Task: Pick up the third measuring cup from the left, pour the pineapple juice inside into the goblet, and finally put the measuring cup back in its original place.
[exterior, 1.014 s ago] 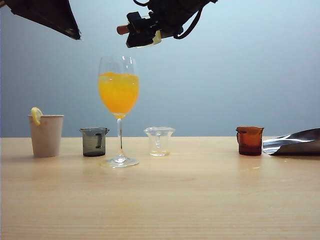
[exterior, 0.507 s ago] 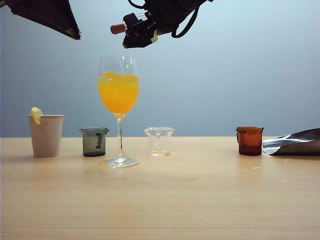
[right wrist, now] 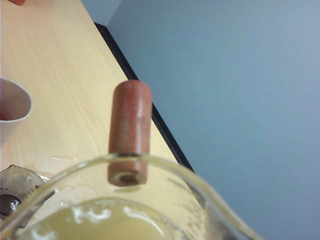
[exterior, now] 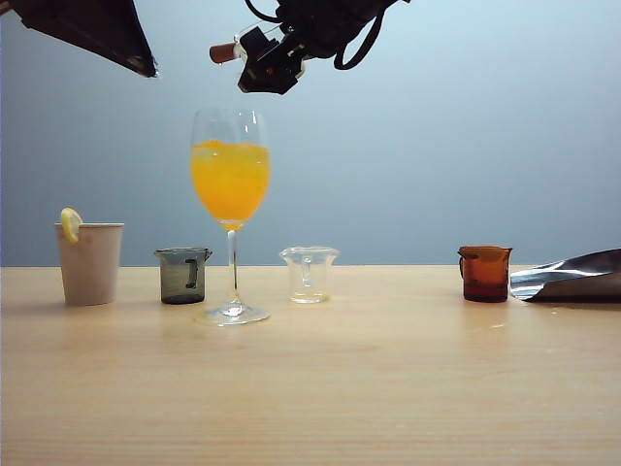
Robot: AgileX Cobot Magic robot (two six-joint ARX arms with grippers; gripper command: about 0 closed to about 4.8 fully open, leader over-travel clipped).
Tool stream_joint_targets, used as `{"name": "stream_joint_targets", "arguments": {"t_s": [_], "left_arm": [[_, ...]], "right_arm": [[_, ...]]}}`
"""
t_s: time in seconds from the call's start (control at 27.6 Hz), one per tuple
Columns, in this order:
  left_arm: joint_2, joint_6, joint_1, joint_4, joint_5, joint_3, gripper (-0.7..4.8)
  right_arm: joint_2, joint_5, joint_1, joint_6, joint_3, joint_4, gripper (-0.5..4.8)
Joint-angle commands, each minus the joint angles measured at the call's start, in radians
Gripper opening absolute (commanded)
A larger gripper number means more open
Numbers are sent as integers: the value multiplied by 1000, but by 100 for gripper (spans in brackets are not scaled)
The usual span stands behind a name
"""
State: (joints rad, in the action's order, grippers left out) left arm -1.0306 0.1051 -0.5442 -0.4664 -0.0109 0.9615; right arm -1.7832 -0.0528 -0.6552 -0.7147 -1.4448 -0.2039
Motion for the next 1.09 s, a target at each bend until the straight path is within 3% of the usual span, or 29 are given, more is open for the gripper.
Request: {"name": "stream_joint_targets", "arguments": {"t_s": [0.04,1.09], "left_arm": [[2,-3,-1,12,-1,5,-5],[2,-3,-1,11,-1,5,-5]], "right_arm": [[5,-3,-1,-31,-8,-40,198],[6,-37,-9,-216,-8,-66,198]]}}
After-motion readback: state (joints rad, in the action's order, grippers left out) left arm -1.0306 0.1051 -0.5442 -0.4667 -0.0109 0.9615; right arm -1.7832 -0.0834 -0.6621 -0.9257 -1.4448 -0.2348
